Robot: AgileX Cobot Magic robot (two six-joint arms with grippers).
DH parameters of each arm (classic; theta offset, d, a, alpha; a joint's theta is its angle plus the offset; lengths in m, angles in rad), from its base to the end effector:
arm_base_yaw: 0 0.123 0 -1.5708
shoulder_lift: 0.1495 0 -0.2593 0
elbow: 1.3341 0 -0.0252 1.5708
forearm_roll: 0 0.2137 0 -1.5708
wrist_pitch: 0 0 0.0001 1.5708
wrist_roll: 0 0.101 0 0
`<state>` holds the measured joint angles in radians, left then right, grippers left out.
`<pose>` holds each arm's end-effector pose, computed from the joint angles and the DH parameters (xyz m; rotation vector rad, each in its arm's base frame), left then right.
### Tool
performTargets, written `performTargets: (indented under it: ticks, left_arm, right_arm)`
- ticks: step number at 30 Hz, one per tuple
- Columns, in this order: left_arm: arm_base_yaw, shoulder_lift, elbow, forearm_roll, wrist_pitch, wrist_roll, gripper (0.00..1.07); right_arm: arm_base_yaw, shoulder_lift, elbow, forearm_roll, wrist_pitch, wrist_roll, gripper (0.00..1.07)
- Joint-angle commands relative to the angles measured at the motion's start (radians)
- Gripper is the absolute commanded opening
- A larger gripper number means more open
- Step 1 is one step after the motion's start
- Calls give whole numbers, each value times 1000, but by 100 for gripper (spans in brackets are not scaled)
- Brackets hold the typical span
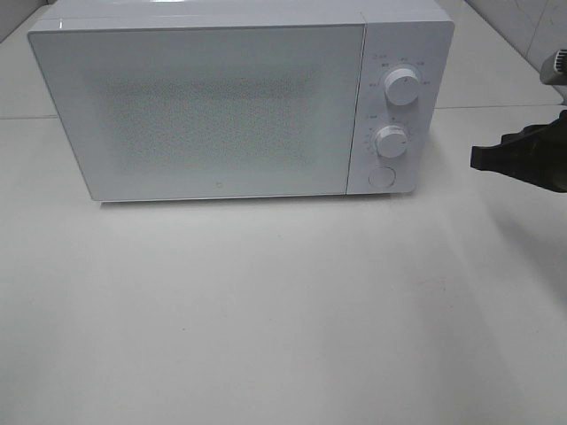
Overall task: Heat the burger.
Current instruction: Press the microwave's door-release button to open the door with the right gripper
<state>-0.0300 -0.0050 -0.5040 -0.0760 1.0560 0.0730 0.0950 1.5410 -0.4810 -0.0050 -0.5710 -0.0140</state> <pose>-0.0038 -0.0066 0.2565 0.1081 2.0260 -0.0636 0.2638 0.0254 0.1784 -0.1134 1.9697 0.0528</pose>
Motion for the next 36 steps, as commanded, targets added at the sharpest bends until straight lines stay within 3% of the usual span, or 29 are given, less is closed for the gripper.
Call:
performTargets:
  ticks: [1,12,15,17,20,25,31,36]
  left_arm:
    - [1,-20,4,1,-16,-6,0]
    - [1,-20,4,1,-16,-6,0]
    - [1,-20,4,1,-16,-6,0]
    - [1,-20,4,1,-16,-6,0]
    - [1,-20,4,1,-16,-6,0]
    - [1,-20,4,1,-16,-6,0]
    - [1,-20,4,1,-16,-6,0]
    - [1,-20,4,1,-16,-6,0]
  right_arm:
    - [-2,40,-2,-52,-81,-8,0]
    - [4,161,-2,-301,-250,273,0]
    - [28,182,-2,-297,-255,279,0]
    - [108,208,-7,-283,-259,268,0]
    - [130,216,-14,-280,-254,268,0]
    - [242,262,-63,-236,-231,267,0]
    - [277,306,-116,-227,-209,273,0]
    - [277,362,-159,-211,-204,473,0]
